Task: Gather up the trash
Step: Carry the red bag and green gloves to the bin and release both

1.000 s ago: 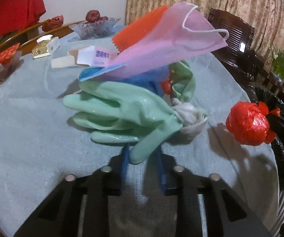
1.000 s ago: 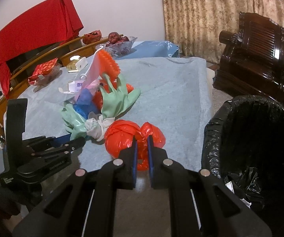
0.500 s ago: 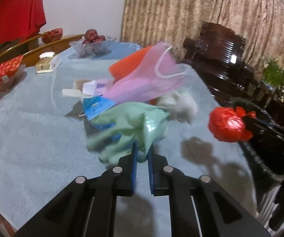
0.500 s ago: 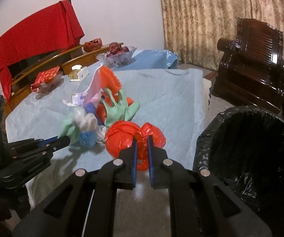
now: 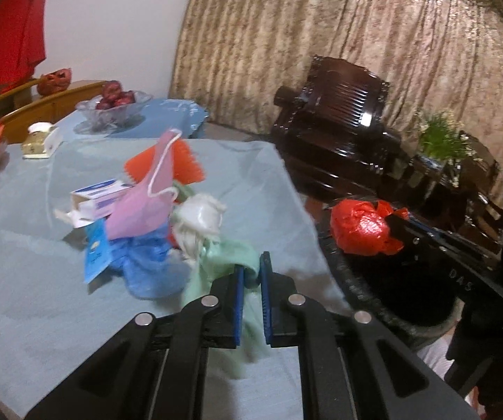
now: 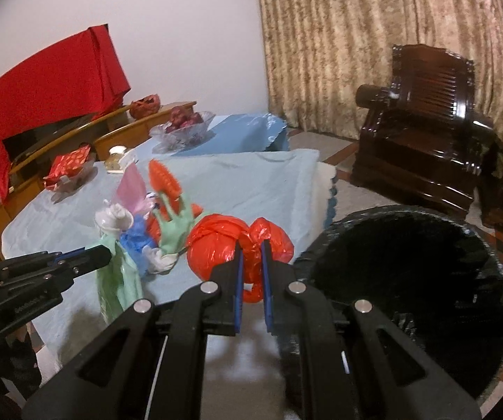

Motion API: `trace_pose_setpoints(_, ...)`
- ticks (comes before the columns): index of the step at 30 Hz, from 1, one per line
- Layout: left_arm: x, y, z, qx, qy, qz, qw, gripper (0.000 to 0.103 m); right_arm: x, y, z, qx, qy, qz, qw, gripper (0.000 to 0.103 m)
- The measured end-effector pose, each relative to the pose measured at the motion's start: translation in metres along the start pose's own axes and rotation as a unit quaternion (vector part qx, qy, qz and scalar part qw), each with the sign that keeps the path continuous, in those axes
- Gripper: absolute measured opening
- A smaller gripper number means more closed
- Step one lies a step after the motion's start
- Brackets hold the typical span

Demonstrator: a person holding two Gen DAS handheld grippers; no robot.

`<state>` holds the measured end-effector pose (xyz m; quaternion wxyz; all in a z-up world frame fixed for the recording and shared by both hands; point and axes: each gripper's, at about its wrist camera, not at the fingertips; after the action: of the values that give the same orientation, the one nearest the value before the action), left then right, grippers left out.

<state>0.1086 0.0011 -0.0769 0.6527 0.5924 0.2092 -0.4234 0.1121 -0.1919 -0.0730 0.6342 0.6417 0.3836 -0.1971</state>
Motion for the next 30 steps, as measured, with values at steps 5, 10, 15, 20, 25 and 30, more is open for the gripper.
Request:
trace_pose_setpoints(5,0.001,0.008,0.025,0.027,-0.027,0.006,0.9992,0.009,-0.014,0.001,0.022,0.016,-0.02,0.015,1.0,0.008)
trace_pose_setpoints(10,0.007,0.021,0.051,0.049,-0.056,0.008,0.9972,0.009,-0.025,0.0,0.046,0.032,-0.042,0.025,0.998,0.008)
trace_pose_setpoints(15,0.015,0.037,0.086,0.08,-0.076,0.019,0.9937,0.009,-0.037,-0.004,0.07,0.05,-0.067,0.035,0.996,0.008)
trace_pose_setpoints(20,0.028,0.052,0.115,0.101,-0.092,0.024,0.9904,0.009,-0.046,-0.009,0.093,0.063,-0.089,0.039,0.993,0.008)
trace_pose_setpoints(25,0.048,0.064,0.148,0.125,-0.109,0.02,0.9859,0.009,-0.052,-0.013,0.122,0.082,-0.11,0.042,0.99,0.008)
trace_pose_setpoints(30,0.071,0.07,0.175,0.146,-0.12,0.005,0.982,0.009,-0.048,-0.022,0.148,0.103,-0.126,0.032,0.986,0.008)
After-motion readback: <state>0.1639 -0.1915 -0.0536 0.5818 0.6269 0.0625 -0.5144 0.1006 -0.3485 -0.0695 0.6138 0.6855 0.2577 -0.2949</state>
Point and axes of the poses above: each gripper's, at about its wrist camera, not at the fingertips, and x roughly the way its jaws point, z to its right, y to its top, and after that the axes turned 15 degrees about -z, right-handed
